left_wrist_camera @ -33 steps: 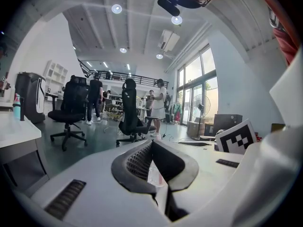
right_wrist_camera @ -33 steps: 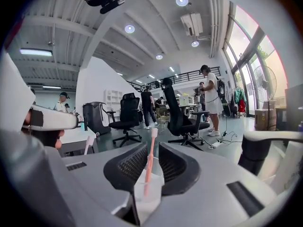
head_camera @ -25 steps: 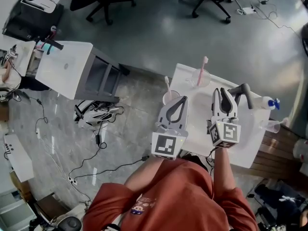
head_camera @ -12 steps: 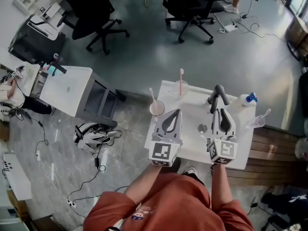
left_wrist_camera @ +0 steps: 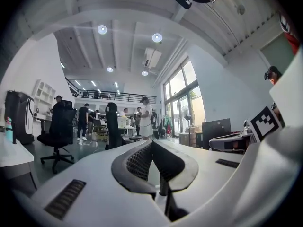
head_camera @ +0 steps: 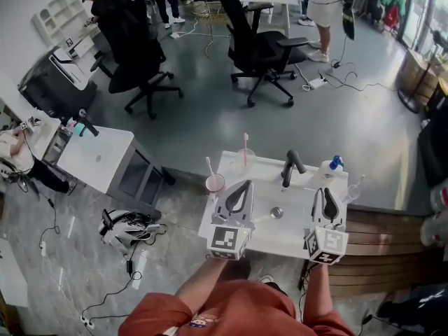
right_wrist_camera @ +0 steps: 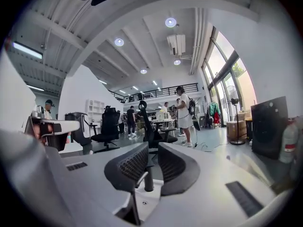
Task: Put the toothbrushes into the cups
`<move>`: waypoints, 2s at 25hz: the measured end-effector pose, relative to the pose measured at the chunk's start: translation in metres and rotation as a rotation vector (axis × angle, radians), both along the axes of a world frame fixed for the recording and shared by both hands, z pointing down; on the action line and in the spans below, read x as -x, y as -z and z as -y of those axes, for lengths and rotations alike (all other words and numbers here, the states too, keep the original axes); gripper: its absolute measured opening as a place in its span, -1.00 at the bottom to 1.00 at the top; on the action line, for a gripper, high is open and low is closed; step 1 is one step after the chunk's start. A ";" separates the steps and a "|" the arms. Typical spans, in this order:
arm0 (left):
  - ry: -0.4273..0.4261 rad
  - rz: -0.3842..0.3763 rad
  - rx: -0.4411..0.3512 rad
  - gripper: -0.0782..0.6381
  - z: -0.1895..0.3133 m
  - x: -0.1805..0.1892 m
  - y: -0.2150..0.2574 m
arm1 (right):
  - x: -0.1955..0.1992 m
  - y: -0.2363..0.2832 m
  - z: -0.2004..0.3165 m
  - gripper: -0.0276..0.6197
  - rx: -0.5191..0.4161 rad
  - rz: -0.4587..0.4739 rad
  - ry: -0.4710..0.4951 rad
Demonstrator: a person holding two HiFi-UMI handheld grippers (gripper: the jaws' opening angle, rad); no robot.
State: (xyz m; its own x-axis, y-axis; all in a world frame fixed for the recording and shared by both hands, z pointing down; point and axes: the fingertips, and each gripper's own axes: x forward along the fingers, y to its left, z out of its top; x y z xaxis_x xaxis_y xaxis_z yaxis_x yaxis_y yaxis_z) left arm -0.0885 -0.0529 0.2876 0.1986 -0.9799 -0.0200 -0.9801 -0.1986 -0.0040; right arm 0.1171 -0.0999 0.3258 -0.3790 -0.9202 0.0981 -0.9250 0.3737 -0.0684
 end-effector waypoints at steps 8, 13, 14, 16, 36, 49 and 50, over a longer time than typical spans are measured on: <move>-0.023 0.019 -0.125 -0.73 -0.015 -0.015 0.068 | -0.024 0.074 -0.022 -0.70 -0.132 -0.044 -0.026; -0.031 0.107 -0.221 -0.73 -0.017 -0.020 0.106 | -0.035 0.112 -0.029 -0.70 -0.235 -0.047 -0.061; -0.031 0.112 -0.240 -0.73 -0.018 -0.020 0.113 | -0.037 0.119 -0.030 -0.71 -0.257 -0.046 -0.070; -0.034 0.077 -0.300 -0.73 -0.021 -0.021 0.130 | -0.039 0.131 -0.034 -0.71 -0.300 -0.047 -0.084; -0.044 0.057 -0.304 -0.73 -0.015 -0.025 0.129 | -0.038 0.128 -0.032 -0.88 -0.308 -0.049 -0.097; -0.026 0.063 -0.283 -0.73 -0.009 -0.013 0.117 | -0.025 0.120 -0.024 -0.89 -0.298 -0.062 -0.077; -0.025 0.064 -0.283 -0.73 -0.008 -0.013 0.117 | -0.024 0.120 -0.023 -0.89 -0.297 -0.063 -0.076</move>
State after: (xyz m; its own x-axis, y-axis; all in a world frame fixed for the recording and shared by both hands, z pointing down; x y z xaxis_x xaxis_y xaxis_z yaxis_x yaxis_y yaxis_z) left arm -0.0759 -0.0451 0.1708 0.2321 -0.9320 -0.2785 -0.9709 -0.2046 -0.1245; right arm 0.1414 -0.0766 0.2058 -0.3098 -0.9375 -0.1584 -0.9500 0.2985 0.0915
